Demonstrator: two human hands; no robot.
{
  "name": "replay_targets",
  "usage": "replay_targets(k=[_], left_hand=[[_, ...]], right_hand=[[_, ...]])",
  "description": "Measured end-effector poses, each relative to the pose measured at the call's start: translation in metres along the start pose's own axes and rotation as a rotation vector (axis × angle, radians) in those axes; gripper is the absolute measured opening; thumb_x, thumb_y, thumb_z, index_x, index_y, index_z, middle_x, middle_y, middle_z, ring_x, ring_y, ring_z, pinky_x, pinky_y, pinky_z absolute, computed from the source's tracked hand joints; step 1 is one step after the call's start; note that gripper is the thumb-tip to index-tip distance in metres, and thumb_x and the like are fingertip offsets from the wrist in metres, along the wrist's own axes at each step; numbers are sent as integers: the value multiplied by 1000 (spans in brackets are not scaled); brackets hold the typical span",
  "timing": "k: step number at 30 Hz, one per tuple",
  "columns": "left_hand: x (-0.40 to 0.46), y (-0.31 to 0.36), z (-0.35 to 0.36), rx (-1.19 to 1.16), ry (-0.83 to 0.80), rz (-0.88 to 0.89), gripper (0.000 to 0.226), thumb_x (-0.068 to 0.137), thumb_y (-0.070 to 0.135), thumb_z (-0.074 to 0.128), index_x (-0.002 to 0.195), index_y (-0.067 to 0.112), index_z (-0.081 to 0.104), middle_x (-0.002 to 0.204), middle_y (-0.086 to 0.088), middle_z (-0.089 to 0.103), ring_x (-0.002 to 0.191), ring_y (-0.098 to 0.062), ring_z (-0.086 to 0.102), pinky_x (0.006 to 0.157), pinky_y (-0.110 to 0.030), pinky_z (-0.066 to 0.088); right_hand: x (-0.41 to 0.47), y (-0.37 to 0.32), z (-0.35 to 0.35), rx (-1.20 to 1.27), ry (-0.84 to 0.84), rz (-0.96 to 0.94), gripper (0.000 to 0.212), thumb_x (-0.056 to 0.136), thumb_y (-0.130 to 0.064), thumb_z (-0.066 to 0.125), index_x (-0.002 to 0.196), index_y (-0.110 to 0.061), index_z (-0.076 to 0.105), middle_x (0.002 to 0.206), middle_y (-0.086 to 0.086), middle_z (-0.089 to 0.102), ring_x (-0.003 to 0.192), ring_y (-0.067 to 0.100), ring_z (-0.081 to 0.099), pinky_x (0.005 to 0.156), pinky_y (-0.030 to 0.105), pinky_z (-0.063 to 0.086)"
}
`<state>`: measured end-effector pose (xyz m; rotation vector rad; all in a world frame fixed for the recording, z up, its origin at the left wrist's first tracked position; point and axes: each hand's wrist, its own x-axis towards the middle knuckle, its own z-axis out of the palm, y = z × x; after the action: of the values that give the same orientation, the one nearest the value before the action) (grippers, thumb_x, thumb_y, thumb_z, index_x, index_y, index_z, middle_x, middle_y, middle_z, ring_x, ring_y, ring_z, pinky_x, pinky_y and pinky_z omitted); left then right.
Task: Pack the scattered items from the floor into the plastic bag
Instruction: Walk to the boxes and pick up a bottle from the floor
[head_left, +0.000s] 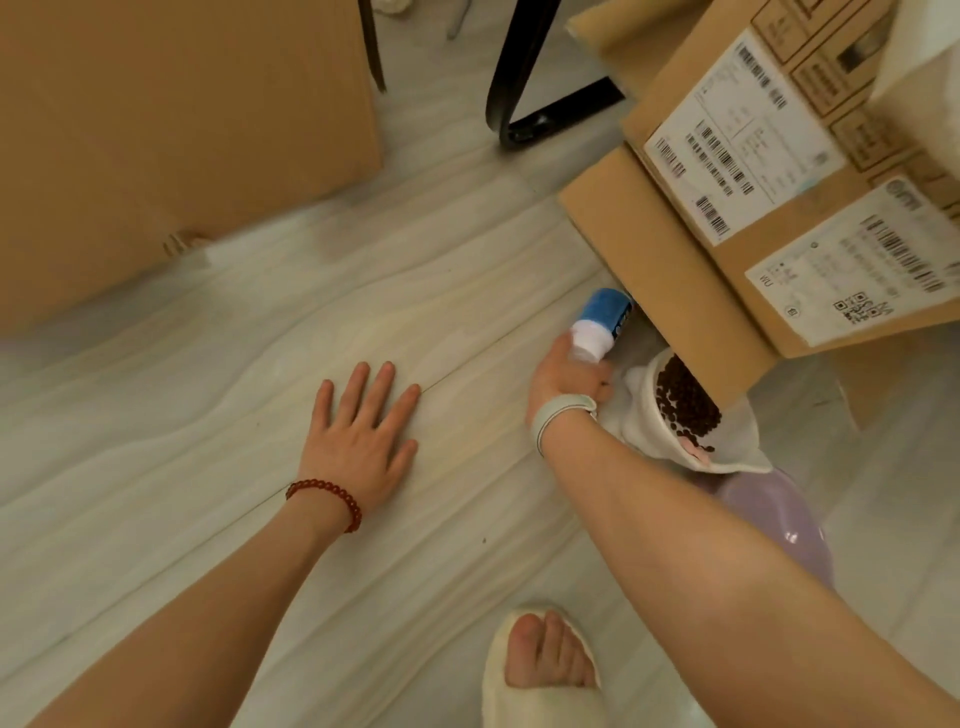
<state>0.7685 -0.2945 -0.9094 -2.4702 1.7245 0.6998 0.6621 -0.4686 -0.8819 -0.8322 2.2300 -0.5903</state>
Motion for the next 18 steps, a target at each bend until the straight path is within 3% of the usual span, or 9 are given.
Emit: replay_targets(k=[2, 4, 7, 11, 13, 18], left_hand=[[-21, 2, -13, -129, -95, -93, 58, 91, 49, 23, 144, 27, 14, 156, -5, 8, 144, -27, 5, 115, -51, 6], [-54, 6, -40, -328, -157, -262, 62, 92, 49, 32, 145, 25, 10, 156, -4, 3, 144, -25, 1, 116, -49, 5], [-114, 12, -92, -529, -87, -442, 60, 91, 45, 38, 143, 20, 21, 154, -7, 17, 141, -25, 15, 115, -45, 14], [-209, 20, -172, -666, 88, -616, 44, 91, 32, 45, 131, 13, 43, 138, -10, 43, 128, -27, 38, 104, -43, 31], [-262, 29, -216, -695, 148, -697, 39, 91, 28, 47, 127, 12, 48, 131, -11, 50, 122, -29, 44, 100, -42, 35], [-404, 56, -328, -746, 306, -910, 39, 89, 31, 44, 123, 12, 52, 125, -11, 56, 119, -27, 48, 98, -43, 36]], right_hand=[[-28, 15, -18, -125, -135, -144, 56, 84, -47, 55, 123, -8, 45, 127, 13, 51, 116, 33, 50, 98, 43, 40], [-60, 26, -49, -210, -263, -256, 47, 82, -44, 58, 114, -9, 53, 116, 11, 60, 104, 28, 57, 89, 36, 45], [-114, 26, -105, -287, -477, -365, 37, 83, -34, 61, 110, -10, 56, 107, 5, 62, 87, 15, 54, 75, 20, 38], [-195, 0, -189, -401, -624, -553, 36, 80, -23, 65, 110, -7, 52, 108, 5, 54, 88, 17, 54, 71, 15, 37], [-239, -23, -234, -445, -686, -638, 38, 80, -15, 65, 113, -4, 50, 110, 4, 44, 86, 15, 49, 66, 6, 33], [-351, -82, -349, -651, -907, -896, 39, 81, -12, 61, 118, -6, 48, 118, 10, 43, 88, 3, 35, 72, 9, 26]])
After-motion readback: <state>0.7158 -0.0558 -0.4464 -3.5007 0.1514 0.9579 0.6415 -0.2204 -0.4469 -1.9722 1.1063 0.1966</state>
